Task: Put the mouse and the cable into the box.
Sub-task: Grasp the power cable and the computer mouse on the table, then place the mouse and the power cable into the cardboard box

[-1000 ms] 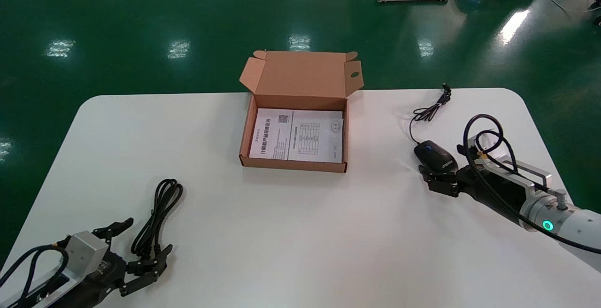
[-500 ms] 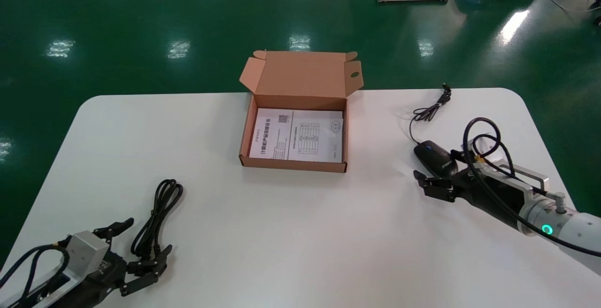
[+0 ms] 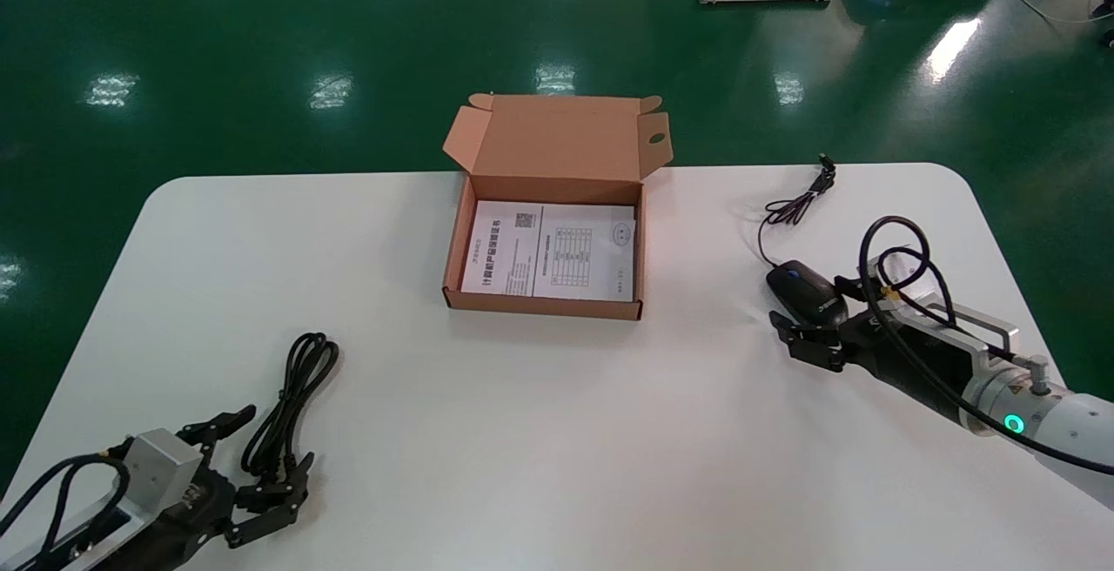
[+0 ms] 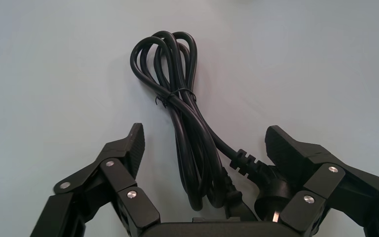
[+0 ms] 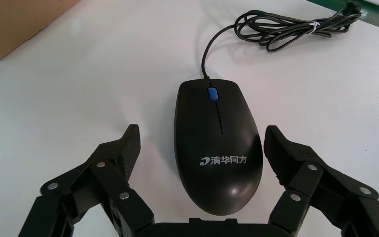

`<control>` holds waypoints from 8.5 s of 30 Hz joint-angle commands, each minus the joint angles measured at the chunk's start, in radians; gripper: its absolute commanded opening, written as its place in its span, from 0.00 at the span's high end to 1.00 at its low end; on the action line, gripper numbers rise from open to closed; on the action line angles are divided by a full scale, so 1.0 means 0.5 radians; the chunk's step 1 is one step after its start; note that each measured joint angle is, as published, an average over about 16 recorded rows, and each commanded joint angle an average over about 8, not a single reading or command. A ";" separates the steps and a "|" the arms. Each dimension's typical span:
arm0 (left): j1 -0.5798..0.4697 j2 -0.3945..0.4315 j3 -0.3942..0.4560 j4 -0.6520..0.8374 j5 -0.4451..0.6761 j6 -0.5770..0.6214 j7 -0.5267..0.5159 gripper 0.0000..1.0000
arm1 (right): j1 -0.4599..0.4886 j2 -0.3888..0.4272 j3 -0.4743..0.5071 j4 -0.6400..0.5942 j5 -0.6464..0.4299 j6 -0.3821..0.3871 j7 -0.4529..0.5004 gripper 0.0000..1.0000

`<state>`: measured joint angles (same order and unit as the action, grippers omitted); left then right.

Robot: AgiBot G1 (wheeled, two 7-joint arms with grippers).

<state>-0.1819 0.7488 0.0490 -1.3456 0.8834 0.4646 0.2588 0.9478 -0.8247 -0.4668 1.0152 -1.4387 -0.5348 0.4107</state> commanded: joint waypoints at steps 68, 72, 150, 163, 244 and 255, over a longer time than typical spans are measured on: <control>-0.567 0.228 -0.200 0.010 -0.058 0.138 0.398 1.00 | 0.643 -0.150 -0.238 0.676 -0.202 -0.330 0.558 1.00; -0.574 0.224 -0.194 0.006 -0.046 0.152 0.415 1.00 | 0.590 -0.222 -0.284 0.663 -0.203 -0.337 0.506 1.00; -0.463 0.169 -0.218 -0.009 -0.025 0.265 0.516 1.00 | 0.787 -0.523 -0.291 -0.271 0.095 -0.860 -0.758 1.00; -0.490 0.159 -0.187 -0.007 -0.008 0.267 0.497 1.00 | 0.854 -0.668 -0.209 -0.734 0.202 -0.851 -1.197 1.00; -2.101 1.114 0.486 1.573 0.712 0.664 1.762 0.00 | 1.081 -0.555 0.065 -1.402 0.540 -0.884 -1.657 0.00; -2.054 1.198 0.304 1.587 0.214 0.963 1.440 0.00 | 1.065 -0.574 0.142 -1.400 0.646 -0.843 -1.642 0.00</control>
<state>-1.2144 1.3410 0.2174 -0.5487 1.0152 0.9316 0.9969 1.4753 -1.1135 -0.3889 0.3146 -1.1073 -0.9540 -0.4104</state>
